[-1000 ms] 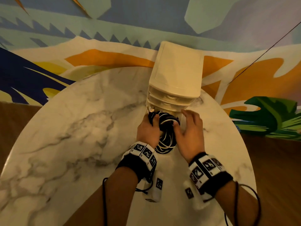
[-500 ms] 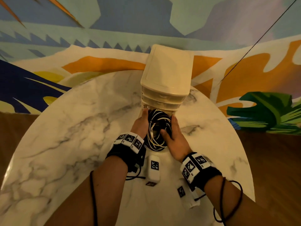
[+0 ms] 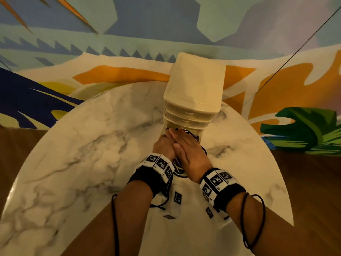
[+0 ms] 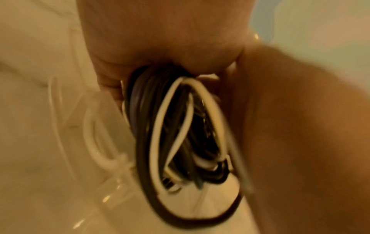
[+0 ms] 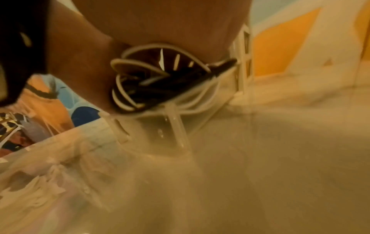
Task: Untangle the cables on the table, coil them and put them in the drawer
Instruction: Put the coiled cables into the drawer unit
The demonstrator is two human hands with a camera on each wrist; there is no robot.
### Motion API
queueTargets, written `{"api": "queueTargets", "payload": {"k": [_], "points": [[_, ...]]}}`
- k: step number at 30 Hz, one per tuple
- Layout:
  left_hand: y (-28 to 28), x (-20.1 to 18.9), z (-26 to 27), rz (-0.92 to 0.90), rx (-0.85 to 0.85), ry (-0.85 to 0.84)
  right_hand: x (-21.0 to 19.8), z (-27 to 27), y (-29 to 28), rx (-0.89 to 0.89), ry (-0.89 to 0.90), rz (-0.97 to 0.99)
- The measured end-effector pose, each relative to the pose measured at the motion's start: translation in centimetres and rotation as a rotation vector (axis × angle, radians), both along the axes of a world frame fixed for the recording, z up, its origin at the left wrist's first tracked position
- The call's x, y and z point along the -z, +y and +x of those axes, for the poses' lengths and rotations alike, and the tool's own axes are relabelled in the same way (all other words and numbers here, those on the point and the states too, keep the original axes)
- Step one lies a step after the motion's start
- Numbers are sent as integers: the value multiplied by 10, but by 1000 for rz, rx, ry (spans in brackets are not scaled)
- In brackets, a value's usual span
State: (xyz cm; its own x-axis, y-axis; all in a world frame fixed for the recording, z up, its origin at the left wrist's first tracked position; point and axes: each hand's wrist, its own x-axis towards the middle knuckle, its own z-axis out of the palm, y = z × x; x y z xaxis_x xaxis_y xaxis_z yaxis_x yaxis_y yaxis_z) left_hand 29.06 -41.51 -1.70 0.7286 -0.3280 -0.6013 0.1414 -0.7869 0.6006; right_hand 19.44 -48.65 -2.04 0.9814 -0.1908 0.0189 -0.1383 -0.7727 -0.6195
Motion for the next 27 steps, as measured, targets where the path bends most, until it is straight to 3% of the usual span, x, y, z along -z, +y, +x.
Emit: {"api": "queueTargets", "payload": {"k": [5, 10, 12, 16, 19, 22, 24, 27], "points": [[-6, -6, 16, 53, 191, -50, 13, -4, 3, 17, -6, -72], [-4, -23, 36, 348, 515, -268, 15, -1, 6, 53, 27, -142], [0, -29, 39, 400, 542, -391, 15, 0, 7, 70, 24, -141], [14, -23, 31, 305, 505, -560, 4, -2, 5, 116, -46, -107], [23, -12, 23, 265, 524, -737, -2, -19, 9, 421, -188, -52], [29, -6, 17, 258, 570, -837, 3, -36, 22, 718, -110, 306], [32, 1, 14, 203, 590, -879, 11, -38, 31, 712, -49, 383], [34, 10, 13, 129, 537, -917, 14, -29, 35, 695, 0, 316]]}}
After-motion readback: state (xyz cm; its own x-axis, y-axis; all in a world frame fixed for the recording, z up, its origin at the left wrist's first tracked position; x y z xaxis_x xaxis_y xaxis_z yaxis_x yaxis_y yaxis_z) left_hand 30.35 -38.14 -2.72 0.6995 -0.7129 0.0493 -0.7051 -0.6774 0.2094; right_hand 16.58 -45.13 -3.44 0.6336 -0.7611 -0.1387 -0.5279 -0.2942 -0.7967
